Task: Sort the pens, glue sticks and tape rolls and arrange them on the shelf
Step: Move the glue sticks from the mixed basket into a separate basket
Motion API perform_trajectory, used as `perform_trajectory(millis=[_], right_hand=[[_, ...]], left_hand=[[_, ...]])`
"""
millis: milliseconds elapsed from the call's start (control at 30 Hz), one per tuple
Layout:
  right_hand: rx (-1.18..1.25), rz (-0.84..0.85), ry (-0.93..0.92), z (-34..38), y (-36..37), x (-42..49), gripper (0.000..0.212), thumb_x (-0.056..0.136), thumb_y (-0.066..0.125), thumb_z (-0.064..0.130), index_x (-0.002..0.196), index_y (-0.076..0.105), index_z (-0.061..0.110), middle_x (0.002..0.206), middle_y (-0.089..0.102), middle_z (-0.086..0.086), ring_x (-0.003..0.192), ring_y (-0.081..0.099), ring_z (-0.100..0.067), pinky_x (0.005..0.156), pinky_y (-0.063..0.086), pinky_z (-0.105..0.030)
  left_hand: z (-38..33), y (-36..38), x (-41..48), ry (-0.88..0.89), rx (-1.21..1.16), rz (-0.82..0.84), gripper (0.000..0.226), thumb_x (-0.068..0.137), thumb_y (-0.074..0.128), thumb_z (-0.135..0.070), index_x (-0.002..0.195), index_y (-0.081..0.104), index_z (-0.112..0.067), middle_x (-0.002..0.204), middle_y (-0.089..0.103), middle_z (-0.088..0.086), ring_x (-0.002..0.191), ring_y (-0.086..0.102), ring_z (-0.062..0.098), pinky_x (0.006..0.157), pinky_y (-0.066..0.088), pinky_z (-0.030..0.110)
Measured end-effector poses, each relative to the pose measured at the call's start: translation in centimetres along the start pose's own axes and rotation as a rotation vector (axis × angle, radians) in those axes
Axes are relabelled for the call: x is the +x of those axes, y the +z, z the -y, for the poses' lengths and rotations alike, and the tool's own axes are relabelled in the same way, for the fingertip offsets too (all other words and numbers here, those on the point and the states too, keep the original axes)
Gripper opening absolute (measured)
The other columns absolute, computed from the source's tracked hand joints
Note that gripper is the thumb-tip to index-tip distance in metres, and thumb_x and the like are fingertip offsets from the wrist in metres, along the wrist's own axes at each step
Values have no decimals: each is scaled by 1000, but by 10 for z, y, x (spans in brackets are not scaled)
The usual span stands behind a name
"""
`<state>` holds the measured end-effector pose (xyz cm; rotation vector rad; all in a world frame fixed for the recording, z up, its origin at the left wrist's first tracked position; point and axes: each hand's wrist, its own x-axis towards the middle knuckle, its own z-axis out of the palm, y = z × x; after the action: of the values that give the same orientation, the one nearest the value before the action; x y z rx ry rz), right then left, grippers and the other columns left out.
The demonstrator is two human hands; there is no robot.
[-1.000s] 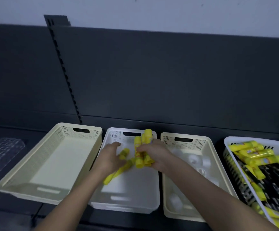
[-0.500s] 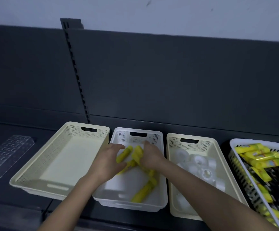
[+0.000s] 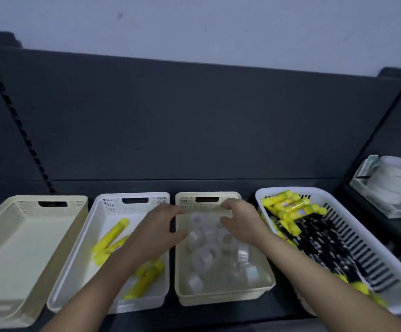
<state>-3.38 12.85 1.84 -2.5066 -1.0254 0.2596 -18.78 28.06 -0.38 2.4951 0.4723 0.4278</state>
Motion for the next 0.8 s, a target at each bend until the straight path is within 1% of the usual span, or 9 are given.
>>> perform_trajectory(millis=[100,200,300,367,433,500,533,700,800], right_hand=[[-20,-44,38,-46,-21,-9,38,85,58,16,123,60,12,119,62,-9,110,56,-24,83,38,-25],[-33,-52,64,-95,-41,-14,28,84,55,12,109,64,4,101,64,-8,99,56,-26,75,37,-29],[-79,-45,76,-144,-63,-16,34,86,57,12,119,61,5,120,62,-14,114,54,-29,89,43,-31],[-96,-41,65,-174,-78,-16,40,88,56,12,128,56,9,129,56,-13,115,54,-28,88,44,-28],[-98,-44,37,-202,-89,-12,37,89,53,9,126,57,7,119,59,-15,89,60,-26,66,44,-27],[-103,-42,14,-225,-96,-7,30,89,51,7,117,60,2,93,61,-10,62,49,-16,48,31,-20],[-100,-36,6,-236,-97,-4,26,89,51,7,113,60,1,82,58,-6,57,43,-11,45,27,-19],[-125,6,-92,-263,-99,16,11,91,51,8,100,56,10,85,62,-10,73,59,-24,49,36,-26],[-217,48,-233,-270,-96,30,21,89,51,8,109,57,6,104,62,-13,93,59,-27,69,45,-32]], left_hand=[[-34,20,19,59,14,44,48,80,71,-28,126,59,-19,122,56,-3,114,51,12,94,37,19],[-70,45,38,118,33,52,49,82,72,-28,127,59,-17,127,56,-1,119,50,13,92,31,13],[-105,75,54,146,24,51,47,82,71,-30,126,60,-20,125,57,-5,117,50,10,89,30,11],[-126,96,64,158,19,62,45,82,70,-32,124,60,-22,121,56,-7,112,50,6,85,28,6],[-146,117,75,170,27,69,44,82,68,-33,124,60,-22,118,56,-8,110,50,6,82,27,5],[-162,136,87,147,33,76,44,83,66,-34,125,60,-22,119,56,-7,111,50,7,85,31,12],[-169,145,93,127,36,86,44,83,65,-34,125,59,-22,121,55,-6,112,50,8,86,33,15],[-190,177,118,26,119,116,50,85,63,-37,132,53,-21,121,54,-2,108,54,14,90,44,26],[-193,185,125,-19,126,123,56,84,65,-35,135,49,-19,122,52,1,111,53,18,91,44,28]])
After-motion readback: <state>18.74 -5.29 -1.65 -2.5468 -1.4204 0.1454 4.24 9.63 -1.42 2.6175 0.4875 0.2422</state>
